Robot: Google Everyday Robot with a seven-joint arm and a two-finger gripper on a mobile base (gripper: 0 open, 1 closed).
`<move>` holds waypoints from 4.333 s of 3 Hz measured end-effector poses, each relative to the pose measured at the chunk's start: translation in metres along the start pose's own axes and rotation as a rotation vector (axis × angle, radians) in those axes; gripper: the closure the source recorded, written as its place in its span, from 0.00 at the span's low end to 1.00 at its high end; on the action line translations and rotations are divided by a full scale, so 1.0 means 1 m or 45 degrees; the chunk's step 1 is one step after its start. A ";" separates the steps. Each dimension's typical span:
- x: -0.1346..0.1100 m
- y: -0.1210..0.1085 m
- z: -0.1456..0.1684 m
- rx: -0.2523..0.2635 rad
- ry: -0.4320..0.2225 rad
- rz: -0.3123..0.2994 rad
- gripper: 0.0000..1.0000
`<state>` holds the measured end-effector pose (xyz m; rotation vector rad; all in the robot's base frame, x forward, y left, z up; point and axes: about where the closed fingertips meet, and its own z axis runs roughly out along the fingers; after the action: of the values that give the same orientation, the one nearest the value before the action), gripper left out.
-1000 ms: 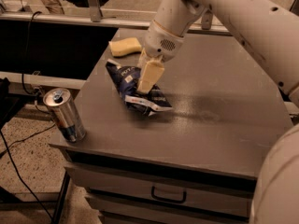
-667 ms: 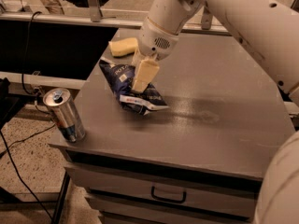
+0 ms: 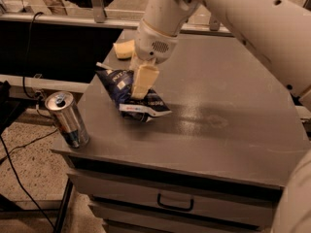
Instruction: Move blue chip bag near redbull can
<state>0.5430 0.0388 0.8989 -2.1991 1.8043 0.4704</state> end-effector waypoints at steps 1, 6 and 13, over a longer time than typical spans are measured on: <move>-0.022 0.009 0.007 -0.022 0.049 -0.091 1.00; -0.047 0.005 0.026 -0.037 0.077 -0.158 0.07; 0.039 0.019 -0.034 0.123 -0.094 -0.161 0.00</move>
Offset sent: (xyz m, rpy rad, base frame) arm -0.0340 0.0393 -0.0017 -0.1127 0.0173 0.1746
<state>0.5340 -0.0136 0.9144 -2.1838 1.6053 0.4225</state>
